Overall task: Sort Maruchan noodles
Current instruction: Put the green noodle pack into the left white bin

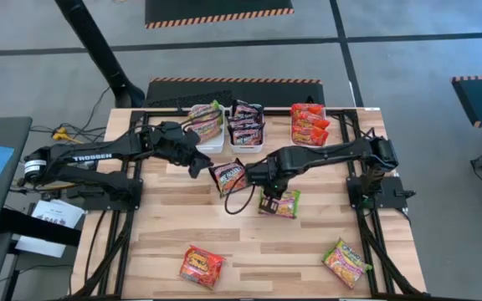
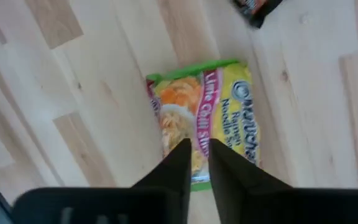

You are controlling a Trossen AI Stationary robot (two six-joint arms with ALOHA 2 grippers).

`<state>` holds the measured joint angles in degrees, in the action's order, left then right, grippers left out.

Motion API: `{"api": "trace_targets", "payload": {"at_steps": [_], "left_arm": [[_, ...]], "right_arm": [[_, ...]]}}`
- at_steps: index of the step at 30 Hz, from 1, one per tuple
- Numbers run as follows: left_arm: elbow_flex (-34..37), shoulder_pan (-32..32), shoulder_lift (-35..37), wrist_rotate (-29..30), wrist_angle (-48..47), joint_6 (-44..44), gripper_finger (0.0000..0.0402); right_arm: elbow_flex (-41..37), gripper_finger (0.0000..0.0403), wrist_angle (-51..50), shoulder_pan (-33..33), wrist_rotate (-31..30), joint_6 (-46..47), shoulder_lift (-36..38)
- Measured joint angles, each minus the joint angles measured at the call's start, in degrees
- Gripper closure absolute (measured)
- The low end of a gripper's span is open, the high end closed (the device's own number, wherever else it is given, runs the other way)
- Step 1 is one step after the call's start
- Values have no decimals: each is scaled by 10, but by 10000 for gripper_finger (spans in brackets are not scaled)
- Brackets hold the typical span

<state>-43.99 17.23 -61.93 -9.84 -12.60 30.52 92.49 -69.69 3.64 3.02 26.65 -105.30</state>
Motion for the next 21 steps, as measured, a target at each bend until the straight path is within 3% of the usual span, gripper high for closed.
{"api": "trace_targets", "payload": {"at_steps": [3,7,12,16,21], "left_arm": [[0,0,0,-15,0,0,258],[0,0,0,-20,-15,1,255],[0,0,0,-19,-58,2,255],[0,0,0,-19,-80,3,255],[0,0,0,-19,-83,3,255]], "right_arm": [[0,311,-1,-16,7,-32,0],[-12,272,-4,-49,58,-72,0],[-55,237,-74,-84,81,-123,2],[-162,231,-60,-100,99,-117,46],[-332,242,64,-110,151,-17,164]]}}
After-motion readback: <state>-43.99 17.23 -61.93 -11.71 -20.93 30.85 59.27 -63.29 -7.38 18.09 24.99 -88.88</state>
